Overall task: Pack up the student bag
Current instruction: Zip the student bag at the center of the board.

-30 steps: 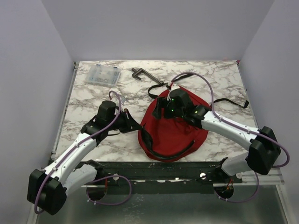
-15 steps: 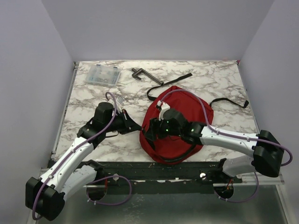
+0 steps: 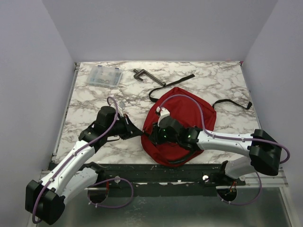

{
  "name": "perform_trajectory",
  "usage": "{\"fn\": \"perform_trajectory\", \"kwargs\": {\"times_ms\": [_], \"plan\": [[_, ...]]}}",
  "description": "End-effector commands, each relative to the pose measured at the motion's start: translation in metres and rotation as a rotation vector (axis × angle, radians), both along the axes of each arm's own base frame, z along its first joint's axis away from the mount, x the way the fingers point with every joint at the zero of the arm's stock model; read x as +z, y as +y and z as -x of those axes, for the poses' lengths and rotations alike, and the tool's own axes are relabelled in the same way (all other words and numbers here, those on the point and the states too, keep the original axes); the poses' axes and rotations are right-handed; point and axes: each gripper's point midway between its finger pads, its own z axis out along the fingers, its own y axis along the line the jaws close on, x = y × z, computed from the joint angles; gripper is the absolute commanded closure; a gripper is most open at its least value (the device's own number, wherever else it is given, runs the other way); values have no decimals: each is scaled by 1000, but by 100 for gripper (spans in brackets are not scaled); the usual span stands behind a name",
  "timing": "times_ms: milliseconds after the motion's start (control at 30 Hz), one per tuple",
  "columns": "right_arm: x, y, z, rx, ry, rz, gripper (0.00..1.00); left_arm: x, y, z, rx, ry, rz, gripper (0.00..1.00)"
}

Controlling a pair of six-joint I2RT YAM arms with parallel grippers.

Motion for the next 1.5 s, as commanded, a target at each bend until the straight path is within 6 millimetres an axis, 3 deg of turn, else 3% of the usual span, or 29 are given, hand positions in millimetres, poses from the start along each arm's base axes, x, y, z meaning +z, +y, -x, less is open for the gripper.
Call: {"fn": "perform_trajectory", "kwargs": {"times_ms": [0, 200, 300, 467, 567, 700, 767, 1100, 1167, 1267, 1333, 1400, 1467], "plan": [[23, 7, -15, -41, -63, -17, 78, -6, -3, 21, -23, 67, 50, 100], [45, 3, 10, 244, -227, -1, 43, 6, -5, 17, -25, 35, 70, 100], [57, 2, 6, 324, -422, -24, 31, 12, -7, 14, -34, 17, 70, 100], [76, 13, -6, 404, -664, -23, 20, 17, -9, 14, -57, 5, 70, 100], [72, 31, 15, 610, -746, -62, 19, 20, -8, 14, -61, -11, 70, 100], [65, 37, 29, 709, -852, -131, 18, 21, -5, 12, -51, -42, 49, 100], [63, 44, 35, 755, -849, -150, 19, 20, -3, 12, -49, -54, 39, 100], [49, 60, 25, 761, -881, -148, 26, 26, -4, 16, -107, -113, 37, 100], [42, 64, 26, 783, -864, -134, 32, 25, -3, 17, -110, -116, 31, 100], [38, 61, 29, 787, -813, -130, 56, 25, -1, 15, -109, -132, 13, 100], [37, 56, 31, 767, -768, -127, 66, 28, 1, 13, -108, -152, -4, 100], [36, 50, 30, 730, -733, -122, 67, 29, 3, 11, -107, -160, -22, 100], [36, 46, 28, 684, -701, -124, 75, 29, 3, 10, -119, -168, -26, 100]]}}
